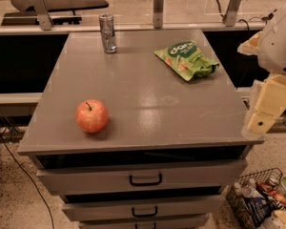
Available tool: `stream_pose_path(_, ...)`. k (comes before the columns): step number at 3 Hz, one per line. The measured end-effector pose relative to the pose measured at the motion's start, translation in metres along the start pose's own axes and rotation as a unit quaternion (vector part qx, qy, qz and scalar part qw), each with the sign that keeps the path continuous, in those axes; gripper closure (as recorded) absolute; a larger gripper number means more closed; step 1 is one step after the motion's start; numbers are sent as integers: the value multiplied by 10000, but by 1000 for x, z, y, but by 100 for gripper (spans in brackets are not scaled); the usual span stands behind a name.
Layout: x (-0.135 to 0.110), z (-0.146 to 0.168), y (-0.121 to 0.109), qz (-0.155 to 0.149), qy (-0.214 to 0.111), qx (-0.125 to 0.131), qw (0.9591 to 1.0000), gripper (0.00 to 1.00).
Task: Move apple near redbull can
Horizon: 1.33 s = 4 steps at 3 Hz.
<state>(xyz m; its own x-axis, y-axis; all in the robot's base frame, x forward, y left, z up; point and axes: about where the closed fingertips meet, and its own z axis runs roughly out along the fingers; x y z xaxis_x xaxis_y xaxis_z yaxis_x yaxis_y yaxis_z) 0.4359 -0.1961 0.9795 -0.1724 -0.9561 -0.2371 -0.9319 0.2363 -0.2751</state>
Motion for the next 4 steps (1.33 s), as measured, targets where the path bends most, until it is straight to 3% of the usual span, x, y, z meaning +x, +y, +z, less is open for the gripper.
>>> stream_pose_path(2,-8,14,0,-18,-174,-78,9998,0)
stream_pose_path(3,-39,59,3,-44,-674,-367,9970,0)
stream_pose_path(4,-80,102,5,-71,-1300,-610,9896,0)
